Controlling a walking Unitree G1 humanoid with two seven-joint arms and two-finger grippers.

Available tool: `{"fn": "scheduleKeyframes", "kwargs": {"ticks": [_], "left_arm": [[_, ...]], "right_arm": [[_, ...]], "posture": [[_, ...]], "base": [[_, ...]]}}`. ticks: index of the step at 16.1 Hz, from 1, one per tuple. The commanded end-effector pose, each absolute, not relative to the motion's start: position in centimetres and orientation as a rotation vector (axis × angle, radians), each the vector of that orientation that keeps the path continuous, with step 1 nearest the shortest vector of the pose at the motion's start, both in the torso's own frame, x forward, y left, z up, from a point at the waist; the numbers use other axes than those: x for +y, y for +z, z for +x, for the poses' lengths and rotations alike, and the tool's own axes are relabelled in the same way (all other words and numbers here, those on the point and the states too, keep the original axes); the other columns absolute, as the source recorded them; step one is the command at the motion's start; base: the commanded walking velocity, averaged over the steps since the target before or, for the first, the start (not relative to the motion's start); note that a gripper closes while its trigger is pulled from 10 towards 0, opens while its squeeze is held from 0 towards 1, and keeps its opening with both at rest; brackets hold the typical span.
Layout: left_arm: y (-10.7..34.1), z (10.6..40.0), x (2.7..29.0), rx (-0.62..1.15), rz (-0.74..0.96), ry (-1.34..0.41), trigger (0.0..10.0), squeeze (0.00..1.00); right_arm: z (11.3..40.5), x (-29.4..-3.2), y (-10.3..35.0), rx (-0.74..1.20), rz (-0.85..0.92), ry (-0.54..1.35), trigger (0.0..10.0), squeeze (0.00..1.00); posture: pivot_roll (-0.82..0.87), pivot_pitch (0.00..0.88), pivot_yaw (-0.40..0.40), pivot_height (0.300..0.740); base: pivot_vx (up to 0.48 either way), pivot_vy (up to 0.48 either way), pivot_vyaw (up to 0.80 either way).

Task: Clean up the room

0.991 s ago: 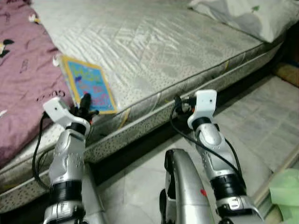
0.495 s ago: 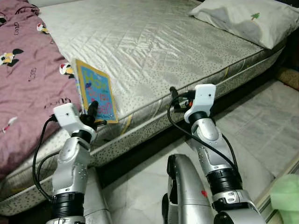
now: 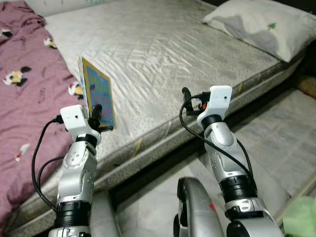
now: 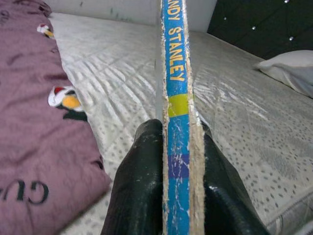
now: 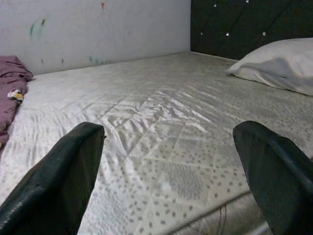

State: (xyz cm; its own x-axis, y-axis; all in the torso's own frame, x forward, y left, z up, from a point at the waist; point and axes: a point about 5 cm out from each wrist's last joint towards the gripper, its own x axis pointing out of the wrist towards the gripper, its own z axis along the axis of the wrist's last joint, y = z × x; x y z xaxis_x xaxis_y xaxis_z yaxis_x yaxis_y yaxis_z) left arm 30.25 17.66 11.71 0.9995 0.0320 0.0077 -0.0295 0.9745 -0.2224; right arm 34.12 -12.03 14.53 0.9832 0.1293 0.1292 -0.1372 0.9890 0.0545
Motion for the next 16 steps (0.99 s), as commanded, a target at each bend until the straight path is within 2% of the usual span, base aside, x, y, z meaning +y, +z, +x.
{"fn": "scheduleKeyframes", "kwargs": {"ticks": [1, 9, 16], "left_arm": [[12.99, 30.64, 17.42, -0.074, -0.201, 0.023, 10.0, 0.0], [12.8, 30.66, 17.31, -0.063, -0.175, 0.025, 10.0, 0.0], [12.44, 30.78, 16.93, -0.035, -0.136, 0.027, 10.0, 0.0]], "right_arm": [[34.33, -11.92, 14.81, -0.134, 0.066, 0.14, 10.0, 0.0], [34.39, -11.85, 14.86, -0.139, 0.069, 0.141, 10.0, 0.0], [34.35, -11.83, 14.64, -0.133, 0.062, 0.148, 10.0, 0.0]], "posture": [[-0.05, 0.0, 0.005, 0.643], [-0.05, 0.0, 0.005, 0.74], [-0.04, 0.0, 0.004, 0.74]], "base": [[0.0, 0.0, 0.0], [0.0, 0.0, 0.0], [0.0, 0.0, 0.0]]}}
